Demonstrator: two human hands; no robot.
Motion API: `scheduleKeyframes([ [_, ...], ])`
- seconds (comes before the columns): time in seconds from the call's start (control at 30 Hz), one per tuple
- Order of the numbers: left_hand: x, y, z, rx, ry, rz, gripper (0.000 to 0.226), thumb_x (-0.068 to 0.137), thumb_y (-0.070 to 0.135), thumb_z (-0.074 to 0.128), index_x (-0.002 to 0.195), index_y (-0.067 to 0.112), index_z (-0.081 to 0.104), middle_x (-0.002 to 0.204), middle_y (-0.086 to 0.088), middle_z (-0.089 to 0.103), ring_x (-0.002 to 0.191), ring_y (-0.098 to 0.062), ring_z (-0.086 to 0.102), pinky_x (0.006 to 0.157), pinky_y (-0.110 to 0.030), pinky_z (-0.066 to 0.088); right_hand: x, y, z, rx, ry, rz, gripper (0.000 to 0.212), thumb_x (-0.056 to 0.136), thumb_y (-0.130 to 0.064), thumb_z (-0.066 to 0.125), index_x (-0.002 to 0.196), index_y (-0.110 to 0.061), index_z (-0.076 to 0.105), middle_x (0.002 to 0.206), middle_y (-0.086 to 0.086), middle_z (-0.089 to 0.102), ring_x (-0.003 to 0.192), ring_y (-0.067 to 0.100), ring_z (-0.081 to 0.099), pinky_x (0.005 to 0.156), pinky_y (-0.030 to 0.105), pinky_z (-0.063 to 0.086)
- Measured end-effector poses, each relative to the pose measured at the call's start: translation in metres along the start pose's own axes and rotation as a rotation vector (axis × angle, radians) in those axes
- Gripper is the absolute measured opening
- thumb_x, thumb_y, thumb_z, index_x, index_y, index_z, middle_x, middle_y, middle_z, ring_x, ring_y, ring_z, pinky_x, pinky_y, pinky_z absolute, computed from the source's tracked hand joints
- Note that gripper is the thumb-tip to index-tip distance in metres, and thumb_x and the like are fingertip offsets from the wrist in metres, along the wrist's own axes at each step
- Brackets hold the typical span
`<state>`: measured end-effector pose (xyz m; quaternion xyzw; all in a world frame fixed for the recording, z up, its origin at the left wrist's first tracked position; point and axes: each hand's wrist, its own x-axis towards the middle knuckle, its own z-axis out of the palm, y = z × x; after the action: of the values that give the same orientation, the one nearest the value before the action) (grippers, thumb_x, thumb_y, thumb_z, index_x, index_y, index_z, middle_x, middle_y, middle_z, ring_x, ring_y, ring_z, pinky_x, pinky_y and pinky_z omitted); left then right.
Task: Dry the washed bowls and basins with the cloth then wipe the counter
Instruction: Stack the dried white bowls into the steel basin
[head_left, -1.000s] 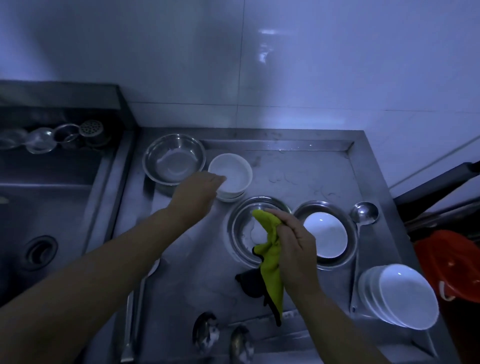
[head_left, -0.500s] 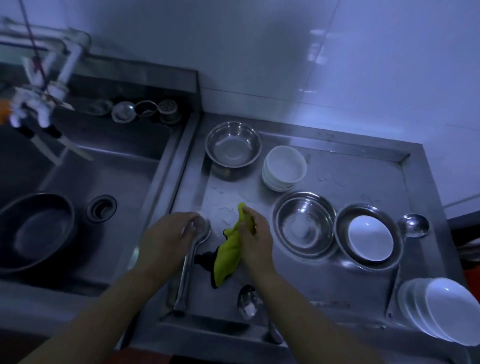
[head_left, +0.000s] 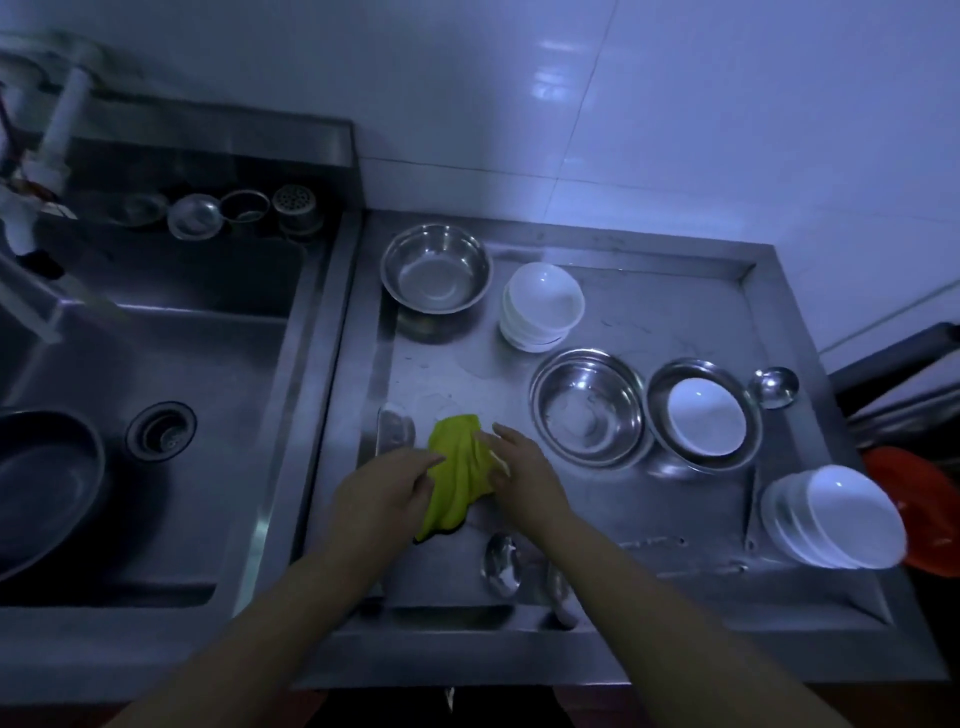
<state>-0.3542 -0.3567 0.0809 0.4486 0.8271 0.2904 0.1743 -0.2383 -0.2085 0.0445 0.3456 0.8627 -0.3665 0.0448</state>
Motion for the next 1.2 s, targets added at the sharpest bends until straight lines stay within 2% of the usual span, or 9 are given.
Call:
scheduleKeyframes([
  [0.13, 0.017, 0.032, 0.013, -0.02, -0.037, 0.078, 0.029, 0.085, 0.006, 0.063, 0.111, 0.015, 0.069, 0.112, -0.003, 0.069, 0.099, -0.025, 0.064, 0.083, -0.027, 0.044, -0.048, 0.019, -0.039, 0.118, 0.266, 0.051, 0.035, 0.089, 0.002, 0.057, 0.12, -0.012, 0.065, 0.125, 0.009, 0.061, 0.119, 0.025, 0.051, 0.099, 0.022, 0.031],
  [0.3, 0.046, 0.085, 0.053, -0.062, -0.077, 0.139, 0.03, 0.084, 0.007, 0.062, 0.112, 0.016, 0.069, 0.112, -0.006, 0.069, 0.102, -0.026, 0.063, 0.087, -0.029, 0.043, -0.092, 0.068, -0.102, 0.1, 0.481, 0.151, 0.031, 0.085, 0.007, 0.058, 0.106, -0.01, 0.072, 0.11, 0.007, 0.07, 0.106, 0.022, 0.06, 0.09, 0.024, 0.041],
  [0.47, 0.086, 0.134, 0.103, -0.007, -0.205, 0.226, 0.031, 0.089, 0.016, 0.053, 0.117, 0.02, 0.064, 0.115, -0.006, 0.064, 0.106, -0.027, 0.059, 0.087, -0.036, 0.046, -0.095, 0.13, -0.164, 0.054, 0.576, 0.248, 0.028, 0.085, 0.006, 0.057, 0.101, -0.01, 0.074, 0.103, 0.006, 0.072, 0.098, 0.021, 0.063, 0.082, 0.023, 0.043],
  [0.6, 0.119, 0.166, 0.144, 0.001, -0.186, 0.151, 0.014, 0.086, 0.016, 0.054, 0.093, 0.014, 0.066, 0.094, -0.009, 0.066, 0.09, -0.03, 0.062, 0.075, -0.036, 0.048, -0.062, 0.176, -0.213, 0.013, 0.566, 0.32, 0.022, 0.09, -0.003, 0.055, 0.098, -0.012, 0.074, 0.095, 0.009, 0.071, 0.086, 0.02, 0.062, 0.07, 0.027, 0.041],
  [0.7, 0.138, 0.177, 0.176, -0.028, -0.156, 0.027, 0.02, 0.088, 0.014, 0.055, 0.101, 0.013, 0.07, 0.099, -0.011, 0.068, 0.092, -0.029, 0.063, 0.078, -0.033, 0.045, -0.032, 0.207, -0.239, -0.076, 0.499, 0.347, 0.019, 0.09, -0.007, 0.053, 0.088, -0.007, 0.072, 0.086, 0.016, 0.069, 0.081, 0.029, 0.062, 0.067, 0.034, 0.044],
  [0.83, 0.152, 0.179, 0.213, -0.014, -0.174, -0.1, 0.023, 0.088, 0.018, 0.053, 0.108, 0.013, 0.064, 0.107, -0.009, 0.067, 0.098, -0.025, 0.061, 0.079, -0.03, 0.043, 0.0, 0.247, -0.253, -0.21, 0.289, 0.454, 0.021, 0.09, -0.006, 0.048, 0.099, -0.009, 0.066, 0.089, 0.01, 0.062, 0.091, 0.033, 0.061, 0.07, 0.031, 0.045],
  [0.97, 0.158, 0.179, 0.234, -0.076, -0.171, -0.239, 0.028, 0.088, 0.018, 0.055, 0.116, 0.016, 0.06, 0.105, -0.007, 0.067, 0.092, -0.023, 0.062, 0.072, -0.024, 0.035, 0.022, 0.27, -0.252, -0.339, 0.137, 0.481, 0.025, 0.094, -0.007, 0.043, 0.112, -0.015, 0.058, 0.109, 0.012, 0.063, 0.101, 0.031, 0.059, 0.082, 0.033, 0.045],
  [1.13, 0.163, 0.186, 0.246, -0.174, -0.113, -0.424, 0.027, 0.084, 0.012, 0.058, 0.11, 0.019, 0.064, 0.068, 0.006, 0.063, 0.065, -0.011, 0.055, 0.062, -0.021, 0.033, 0.034, 0.283, -0.249, -0.417, 0.113, 0.456, 0.028, 0.095, -0.01, 0.041, 0.114, -0.017, 0.06, 0.114, 0.009, 0.065, 0.103, 0.029, 0.063, 0.074, 0.028, 0.041],
  [1.2, 0.165, 0.189, 0.248, -0.228, -0.096, -0.485, 0.025, 0.083, 0.009, 0.06, 0.107, 0.015, 0.066, 0.067, 0.005, 0.061, 0.065, -0.013, 0.057, 0.063, -0.022, 0.036, 0.037, 0.287, -0.25, -0.38, 0.112, 0.45, 0.025, 0.094, -0.012, 0.043, 0.109, -0.015, 0.063, 0.112, 0.009, 0.066, 0.101, 0.03, 0.063, 0.071, 0.028, 0.04],
])
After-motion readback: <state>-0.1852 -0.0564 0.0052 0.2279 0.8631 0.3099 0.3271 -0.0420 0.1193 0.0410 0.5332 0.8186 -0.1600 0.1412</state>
